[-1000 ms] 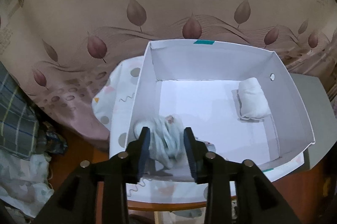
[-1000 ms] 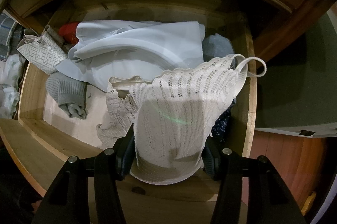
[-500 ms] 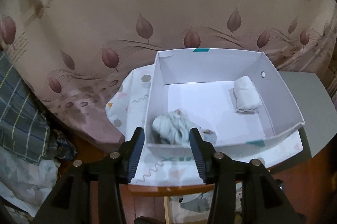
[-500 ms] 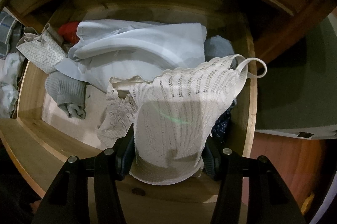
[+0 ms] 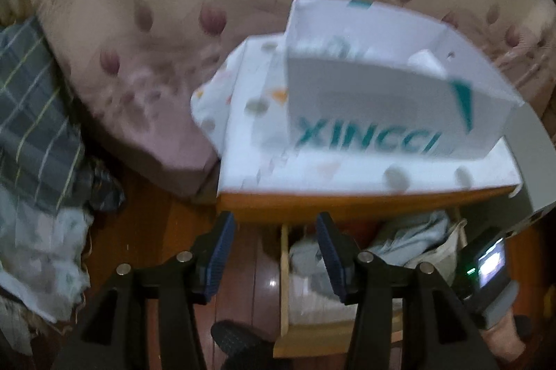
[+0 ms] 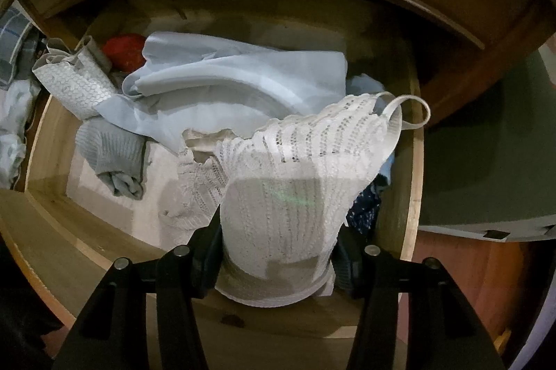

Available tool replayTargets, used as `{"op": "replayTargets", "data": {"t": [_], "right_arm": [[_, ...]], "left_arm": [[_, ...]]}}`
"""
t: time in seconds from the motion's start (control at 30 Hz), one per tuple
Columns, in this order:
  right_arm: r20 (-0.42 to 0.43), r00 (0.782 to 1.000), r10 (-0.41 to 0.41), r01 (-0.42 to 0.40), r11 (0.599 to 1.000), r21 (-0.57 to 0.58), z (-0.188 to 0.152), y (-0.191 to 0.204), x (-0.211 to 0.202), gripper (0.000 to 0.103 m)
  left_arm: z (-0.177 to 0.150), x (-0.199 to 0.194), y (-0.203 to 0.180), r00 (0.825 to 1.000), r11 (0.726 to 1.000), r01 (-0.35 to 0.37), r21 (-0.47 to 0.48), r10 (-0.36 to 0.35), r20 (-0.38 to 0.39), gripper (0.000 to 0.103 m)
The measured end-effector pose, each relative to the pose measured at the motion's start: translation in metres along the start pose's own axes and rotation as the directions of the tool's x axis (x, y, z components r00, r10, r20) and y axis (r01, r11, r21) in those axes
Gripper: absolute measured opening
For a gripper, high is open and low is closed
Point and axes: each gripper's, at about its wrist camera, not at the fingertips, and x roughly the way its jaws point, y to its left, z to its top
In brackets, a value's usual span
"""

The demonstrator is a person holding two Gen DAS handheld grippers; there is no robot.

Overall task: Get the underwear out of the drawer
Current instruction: 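Lift the cream lace underwear from the drawer with the right tool while the left tool returns over the drawer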

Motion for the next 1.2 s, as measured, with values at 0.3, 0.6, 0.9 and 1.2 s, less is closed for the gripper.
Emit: {"op": "replayTargets", "data": {"t": [0.3,0.6,0.9,1.2], "right_arm": [[0.043,0.998,0.036,-0.036,0.999,0.017,-0.005,-0.020,-0.022,0.044],[0.074,0.997,0.034,-0.036,0.999,0.016,-0.004,-0.029,-0.057,0.044],[0.122,0.992,0.038,-0.040,0.999,0.009,0.013,-0.026,-0.108,0.044],[0.166,0.985,0.055,-0.054,0.999,-0.008,0.028,-0.015,-0.157,0.043]], "left_arm": [[-0.056,0.055,0.006,0.997,0.996,-0.045,-0.077,0.039,-0.072,0.050],[-0.082,0.085,0.007,0.997,0.990,-0.020,-0.141,0.010,-0.073,0.050],[-0.087,0.094,0.018,0.993,0.981,0.000,-0.193,-0.023,-0.117,0.050],[-0.087,0.093,0.019,0.994,0.982,-0.002,-0.190,-0.019,-0.111,0.050]]}}
